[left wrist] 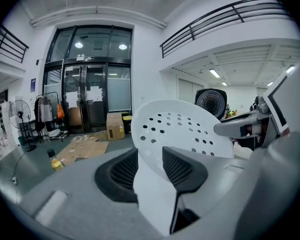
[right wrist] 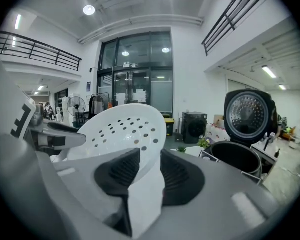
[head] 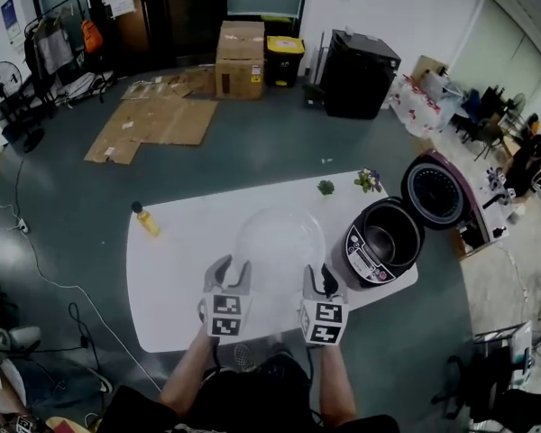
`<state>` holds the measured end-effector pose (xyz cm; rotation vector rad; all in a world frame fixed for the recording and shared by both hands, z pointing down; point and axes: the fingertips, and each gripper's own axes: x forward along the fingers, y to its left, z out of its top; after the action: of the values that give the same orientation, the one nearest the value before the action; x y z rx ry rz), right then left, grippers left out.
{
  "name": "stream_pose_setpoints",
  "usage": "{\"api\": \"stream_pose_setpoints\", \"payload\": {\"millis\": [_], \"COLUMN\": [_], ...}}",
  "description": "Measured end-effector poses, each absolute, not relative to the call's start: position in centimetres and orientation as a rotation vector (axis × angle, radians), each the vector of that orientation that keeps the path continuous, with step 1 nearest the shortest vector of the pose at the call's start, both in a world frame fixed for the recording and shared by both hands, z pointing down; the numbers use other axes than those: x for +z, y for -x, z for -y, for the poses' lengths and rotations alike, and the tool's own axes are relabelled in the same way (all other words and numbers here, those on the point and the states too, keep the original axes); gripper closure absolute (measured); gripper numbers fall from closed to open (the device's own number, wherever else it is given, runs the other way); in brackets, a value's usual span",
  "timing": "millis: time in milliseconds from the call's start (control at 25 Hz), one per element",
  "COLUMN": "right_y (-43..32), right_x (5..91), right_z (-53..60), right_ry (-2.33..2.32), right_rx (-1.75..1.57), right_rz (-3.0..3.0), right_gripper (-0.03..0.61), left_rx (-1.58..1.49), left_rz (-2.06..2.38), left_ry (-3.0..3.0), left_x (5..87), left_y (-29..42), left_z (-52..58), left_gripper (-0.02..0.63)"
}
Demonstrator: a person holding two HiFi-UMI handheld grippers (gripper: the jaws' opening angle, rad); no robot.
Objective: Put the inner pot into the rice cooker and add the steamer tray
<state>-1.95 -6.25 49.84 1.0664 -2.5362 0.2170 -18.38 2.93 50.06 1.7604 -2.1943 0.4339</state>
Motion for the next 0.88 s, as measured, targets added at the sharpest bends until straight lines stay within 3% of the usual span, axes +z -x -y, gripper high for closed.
{"api": "stream_pose_setpoints", "payload": {"millis": [880], "right_y": [-13.4], "right_x": [47.4], "right_z": [11.6], "right_ry": [-1.444], "right_rx": [0.225], "right_rz": [2.395], "right_gripper": [0.446], "left_rx": [0.447], "left_rz": [1.976], "left_ry": [-2.114], "left_x": [48.0], "left_y": [4.9], "left_z": [7.6], "left_gripper": [0.454]}}
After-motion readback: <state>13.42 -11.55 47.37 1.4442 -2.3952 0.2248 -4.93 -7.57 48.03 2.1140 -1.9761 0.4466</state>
